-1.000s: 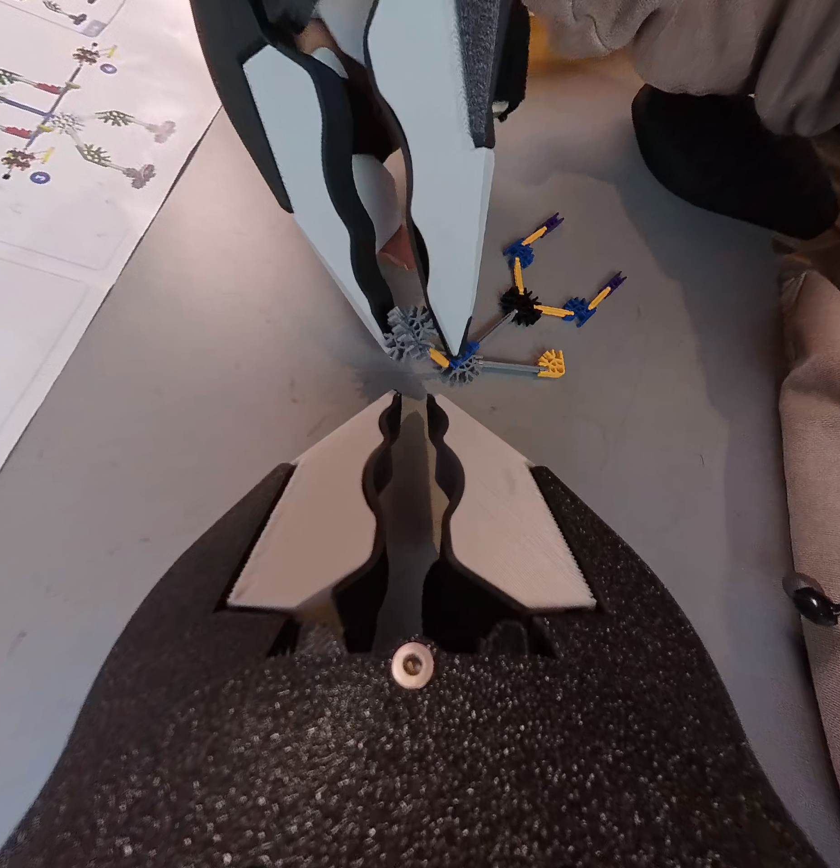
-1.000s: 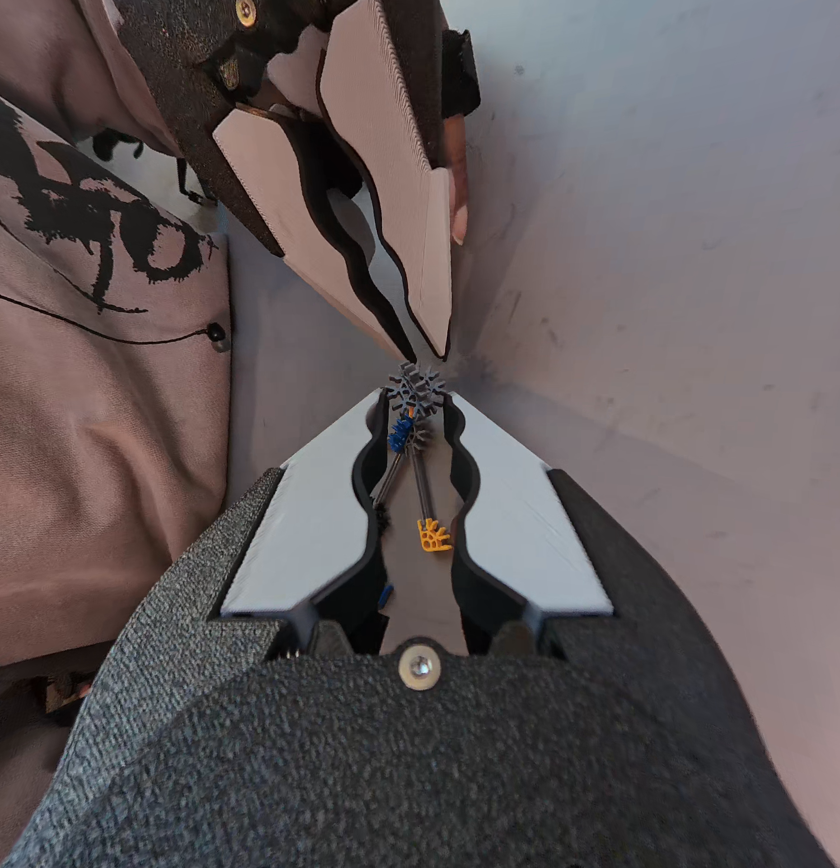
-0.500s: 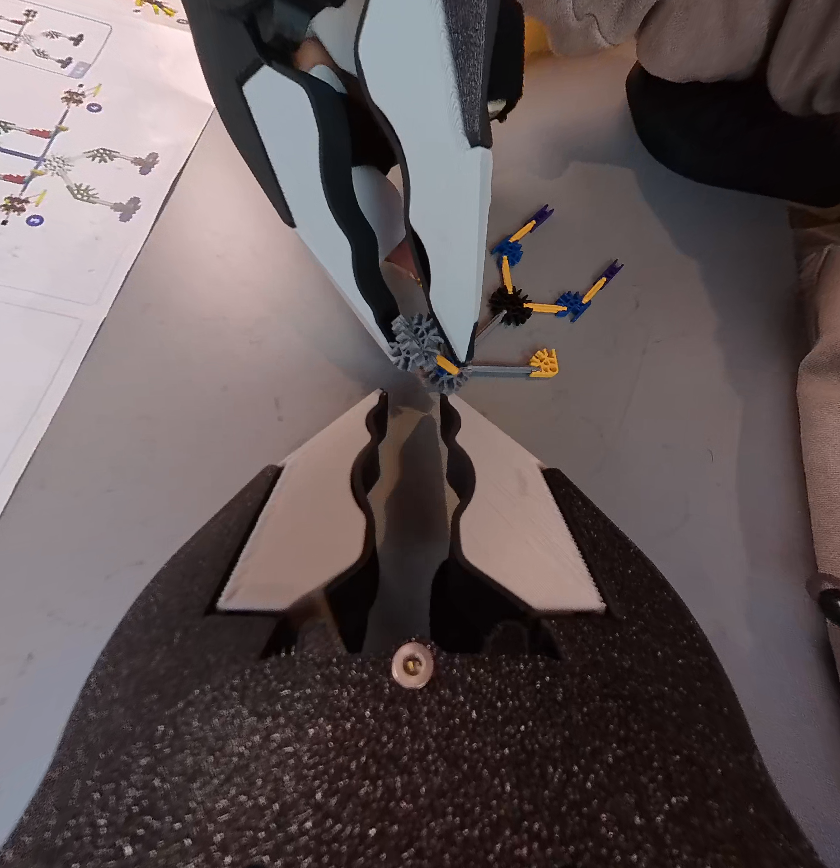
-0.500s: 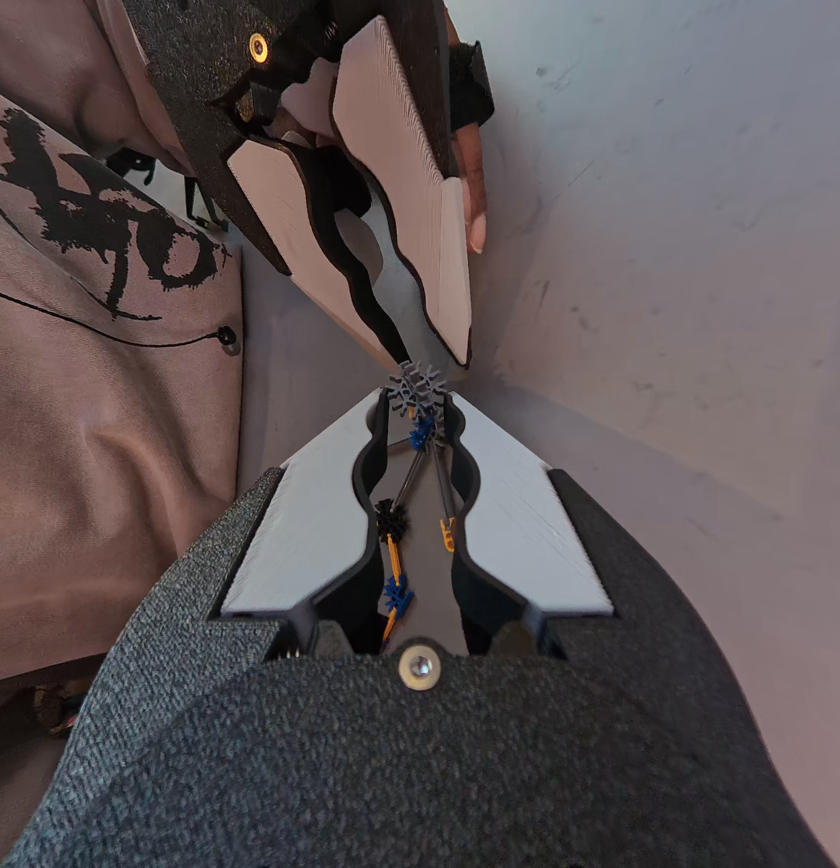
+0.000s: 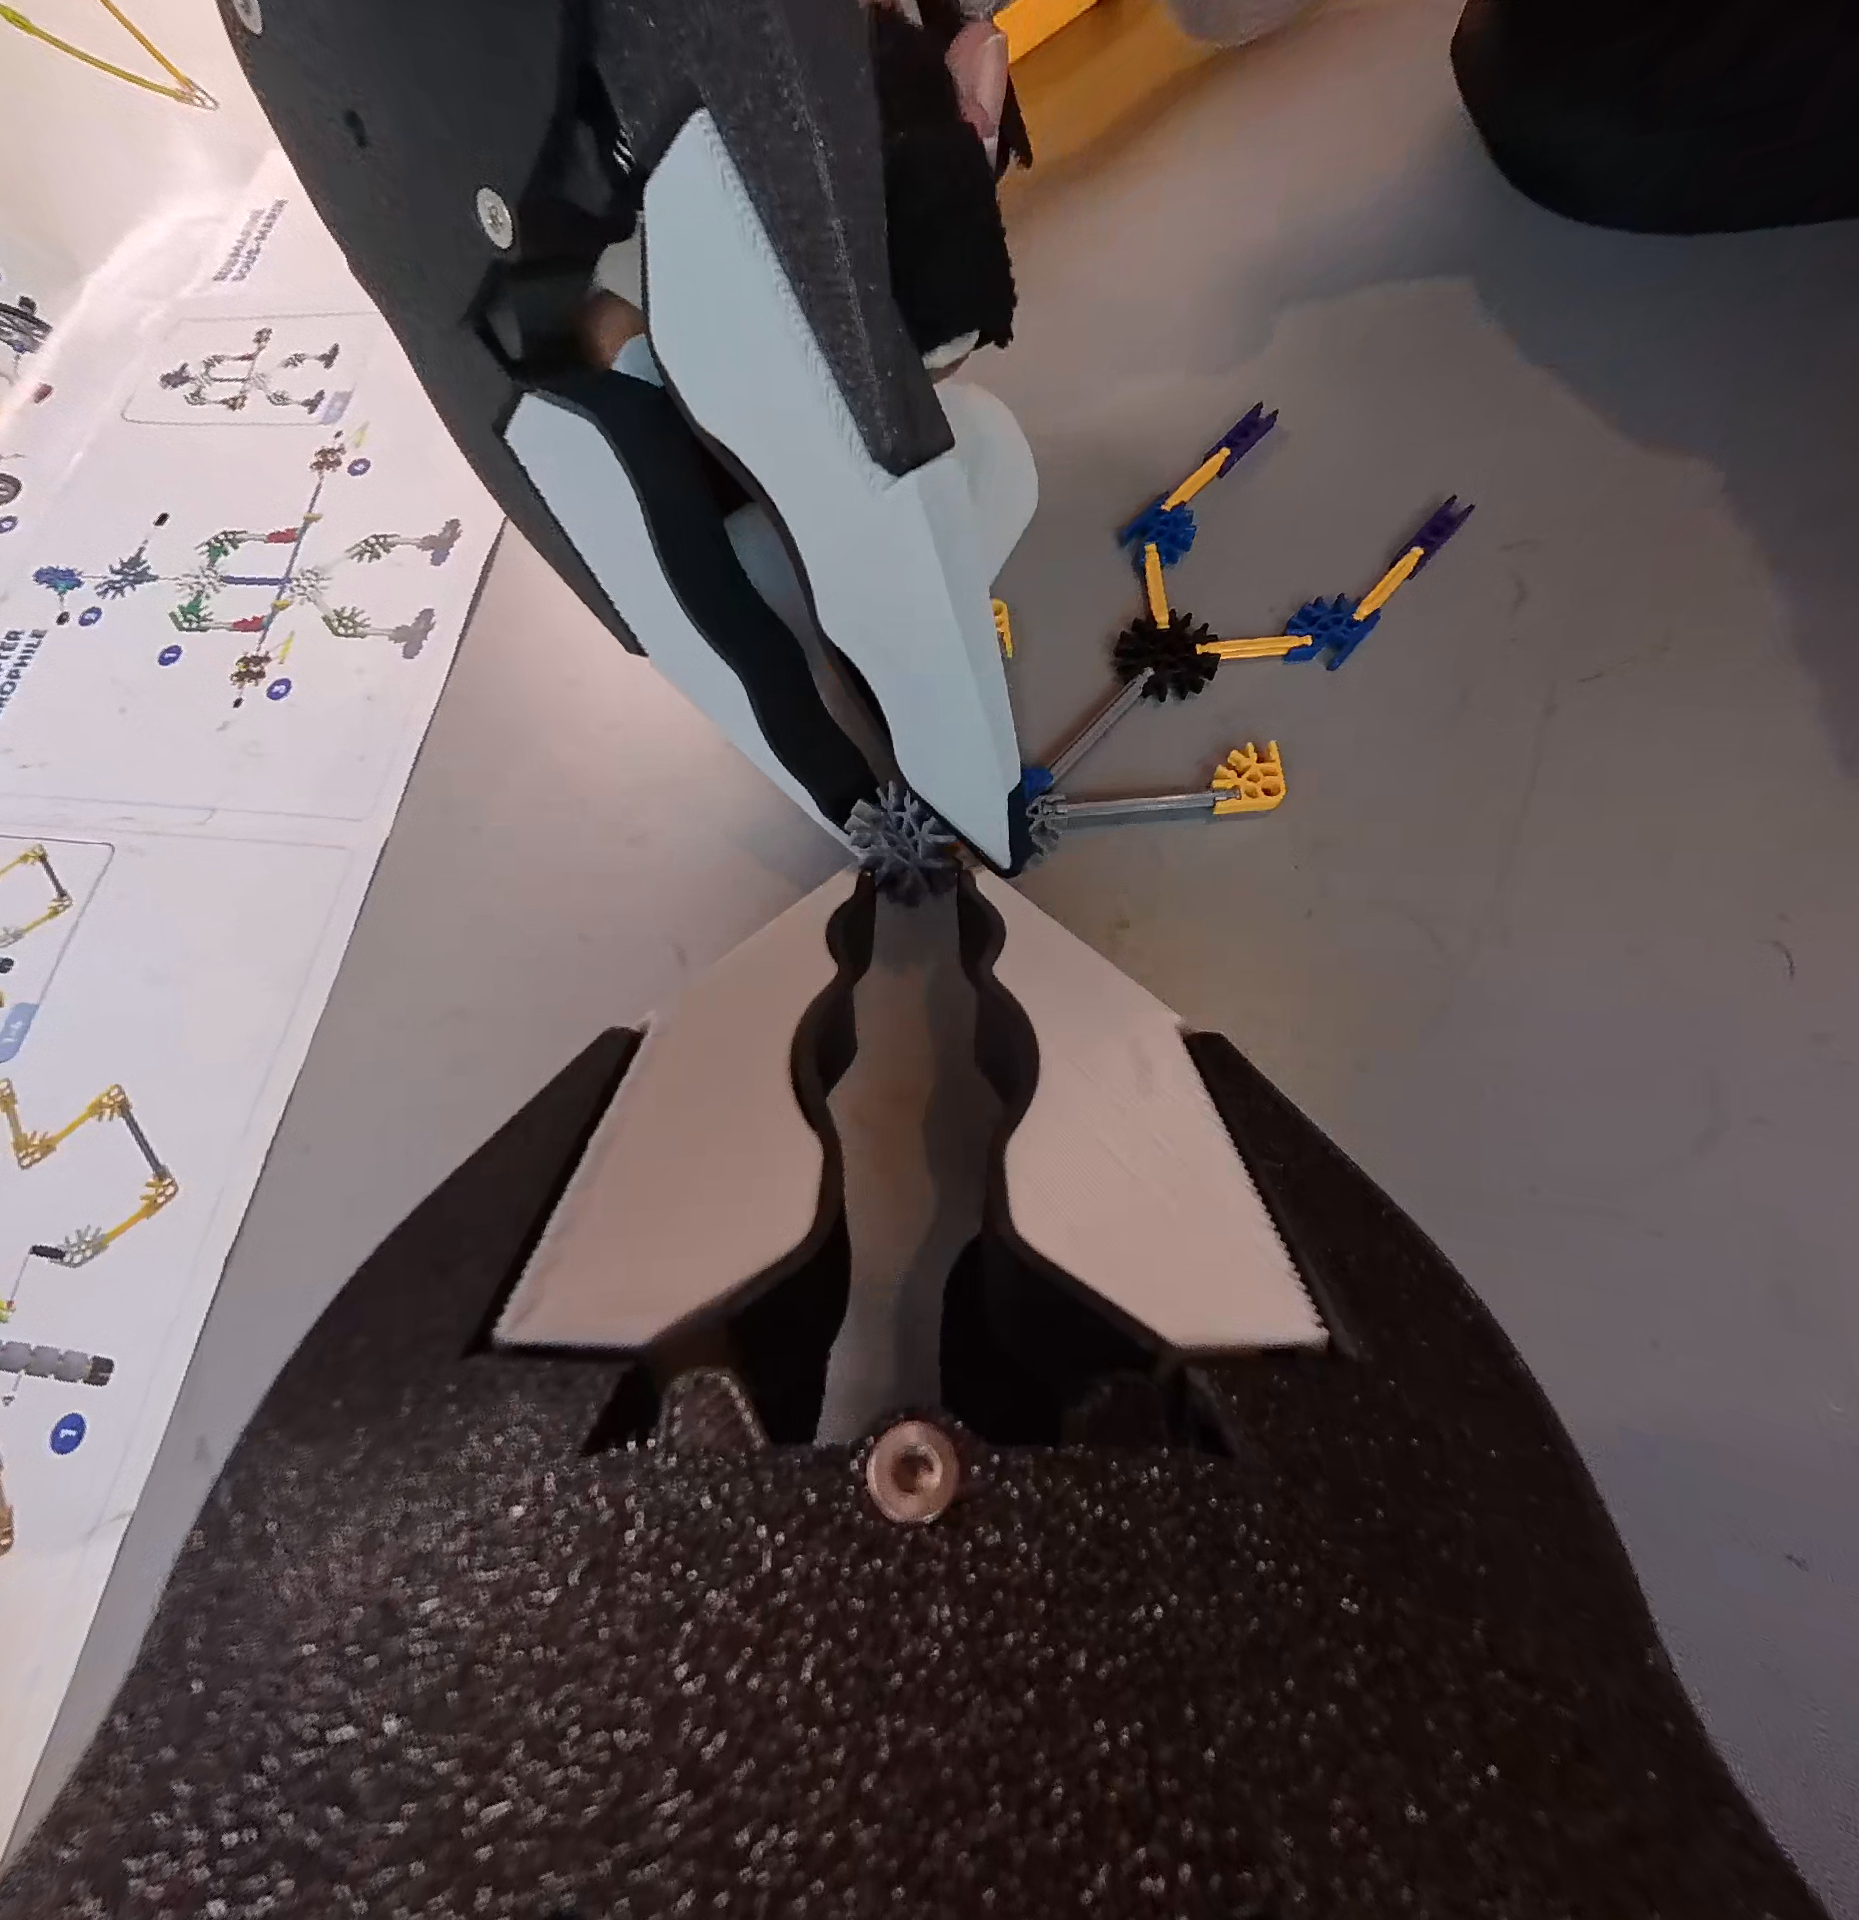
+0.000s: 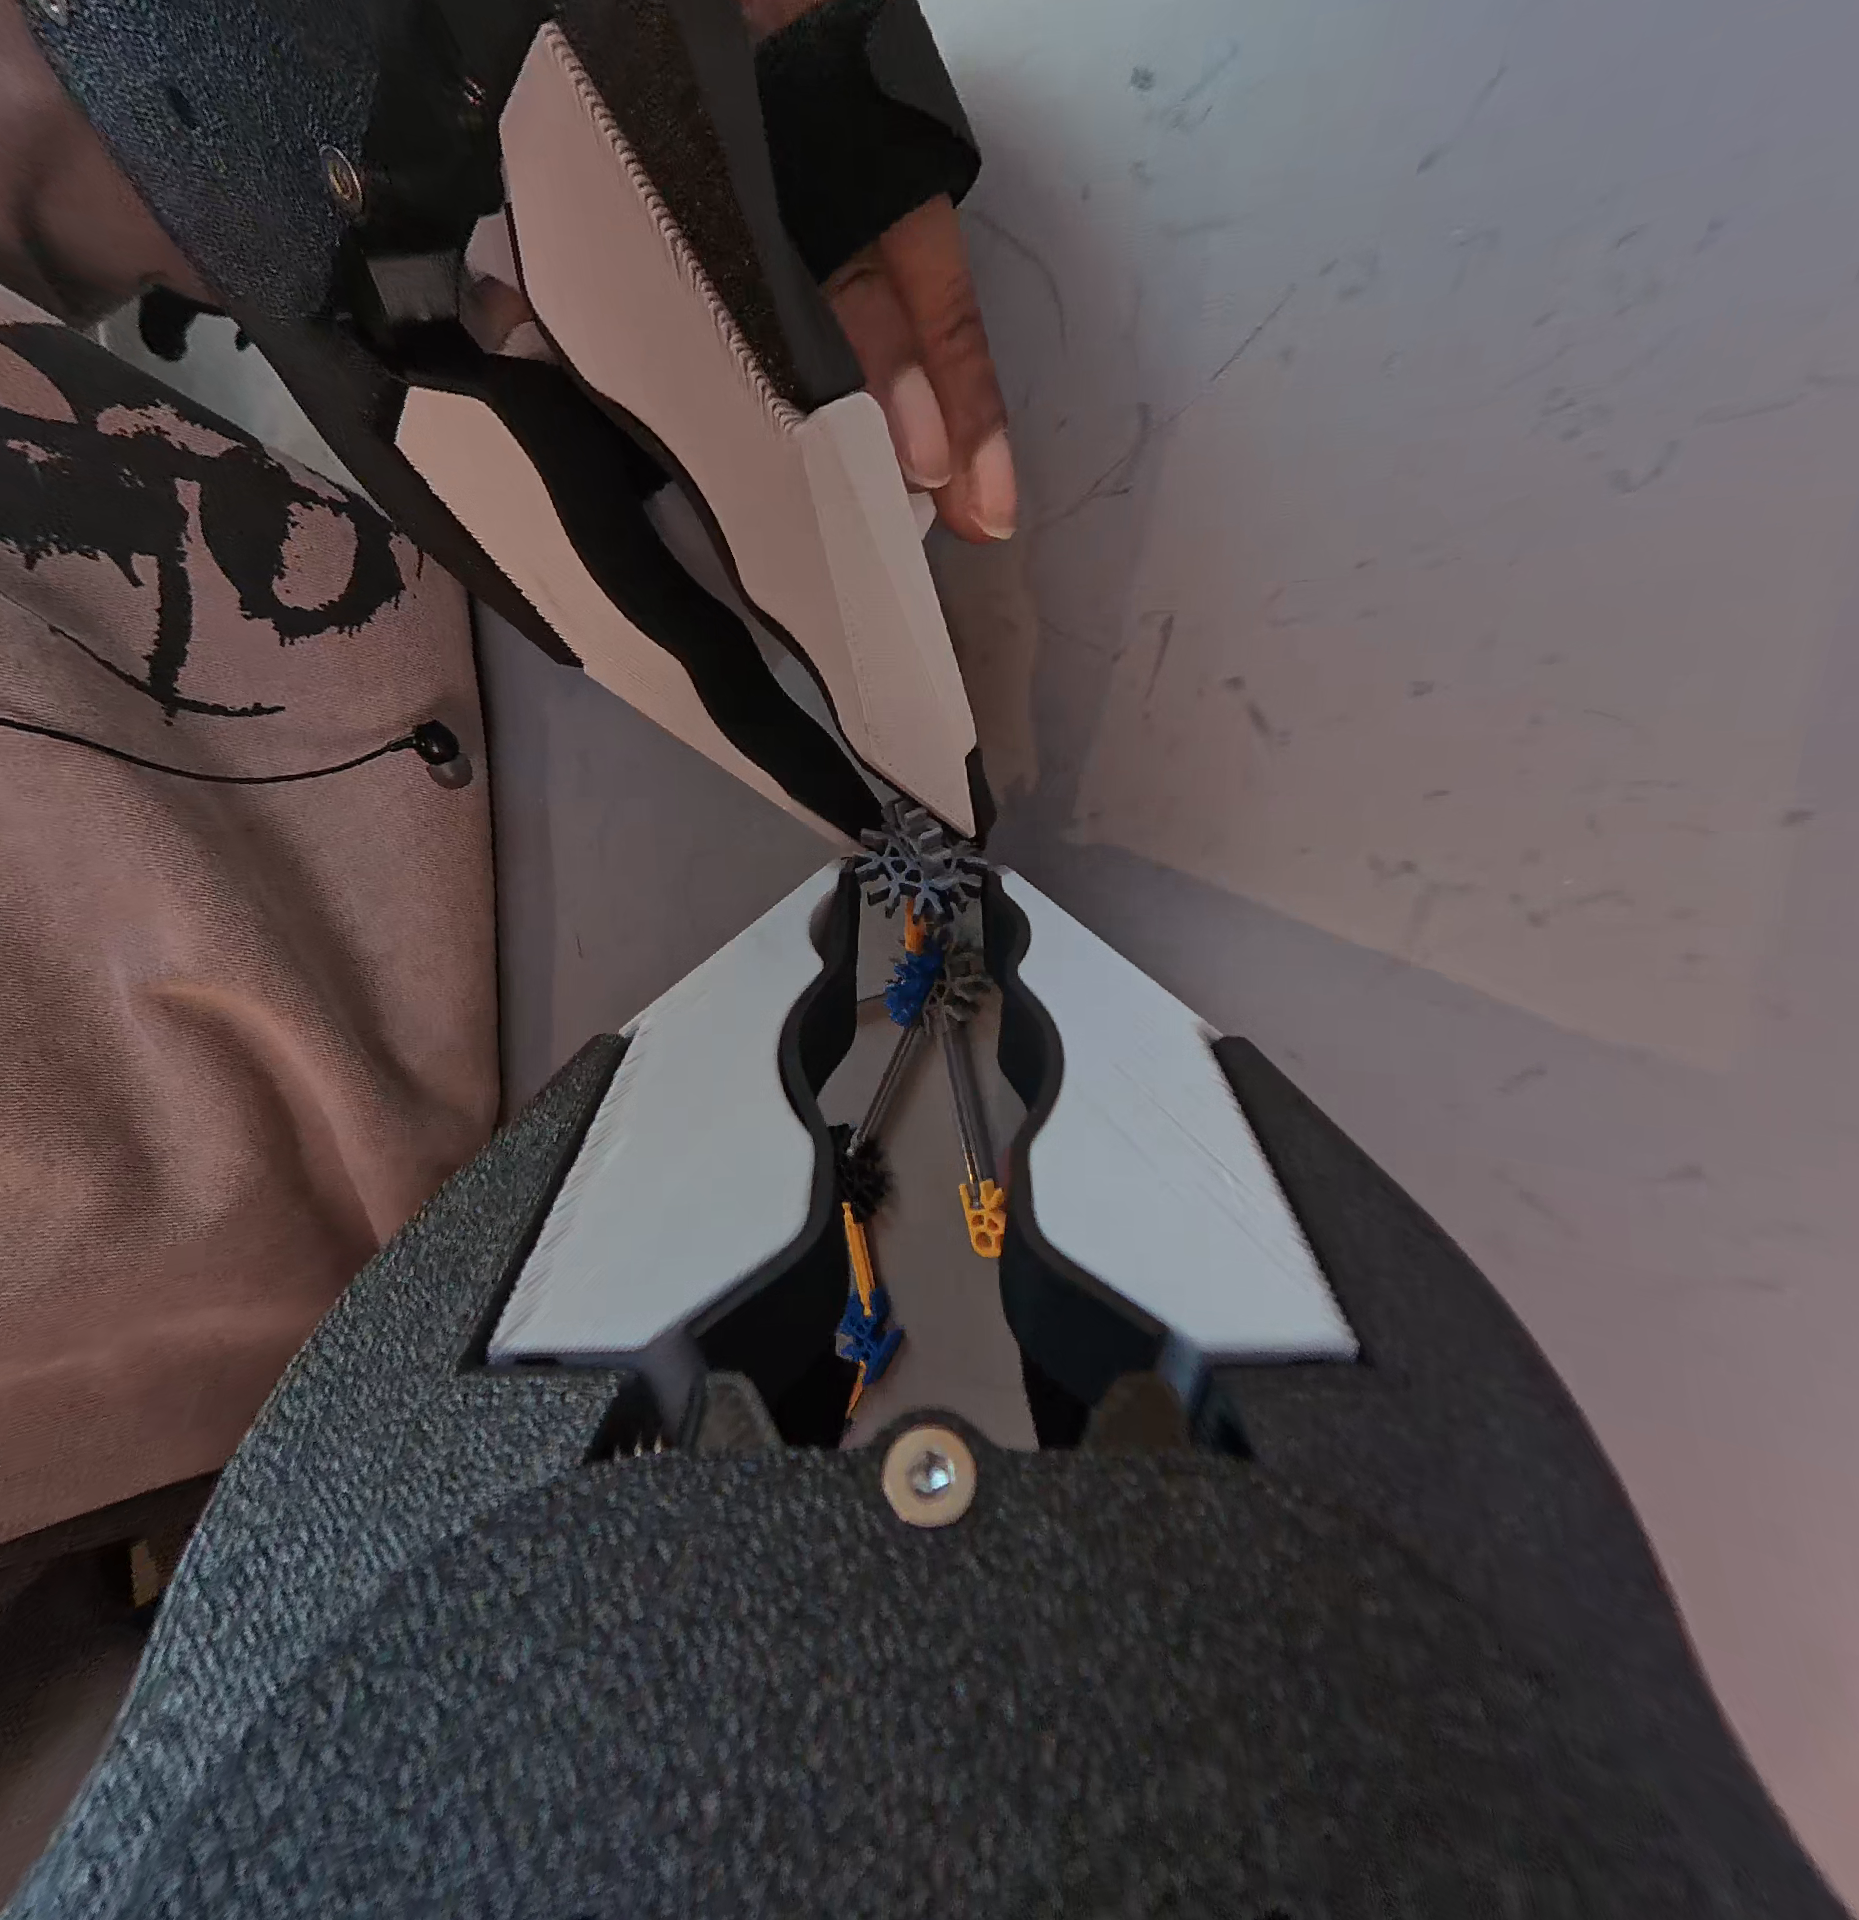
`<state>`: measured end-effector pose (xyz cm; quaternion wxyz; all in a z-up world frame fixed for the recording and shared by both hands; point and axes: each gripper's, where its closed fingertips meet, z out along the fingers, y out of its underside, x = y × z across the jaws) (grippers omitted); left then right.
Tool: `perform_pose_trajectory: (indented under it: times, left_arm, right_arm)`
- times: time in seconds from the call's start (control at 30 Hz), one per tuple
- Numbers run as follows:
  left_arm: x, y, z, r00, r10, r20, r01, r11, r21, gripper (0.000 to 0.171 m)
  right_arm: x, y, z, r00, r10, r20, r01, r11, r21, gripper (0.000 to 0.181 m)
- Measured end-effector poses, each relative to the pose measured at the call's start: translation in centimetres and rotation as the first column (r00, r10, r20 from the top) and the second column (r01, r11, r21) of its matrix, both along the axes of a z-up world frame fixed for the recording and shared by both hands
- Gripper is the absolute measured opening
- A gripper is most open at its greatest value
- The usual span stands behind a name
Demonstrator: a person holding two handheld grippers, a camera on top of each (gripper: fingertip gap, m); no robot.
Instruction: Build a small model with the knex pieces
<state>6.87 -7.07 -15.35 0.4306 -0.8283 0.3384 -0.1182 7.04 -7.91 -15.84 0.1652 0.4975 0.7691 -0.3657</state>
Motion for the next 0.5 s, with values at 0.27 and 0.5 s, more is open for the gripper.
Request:
perform_pose_trajectory:
  times: [0.27, 0.5]
  left_arm:
    - [-0.6, 0.5, 0.0, 0.998, 0.066, -0.022, -0.066, 0.998, 0.012, 0.015]
    - [-0.5, 0.6, 0.8, 0.996, 0.084, 0.032, -0.084, 0.996, 0.014, 0.015]
  right_arm:
    - [-0.5, 3.4, 1.0, 0.963, -0.187, -0.195, 0.233, 0.939, 0.252, 0.035]
    - [2.3, 1.8, -0.5, 0.887, -0.26, -0.381, 0.433, 0.756, 0.491, 0.019]
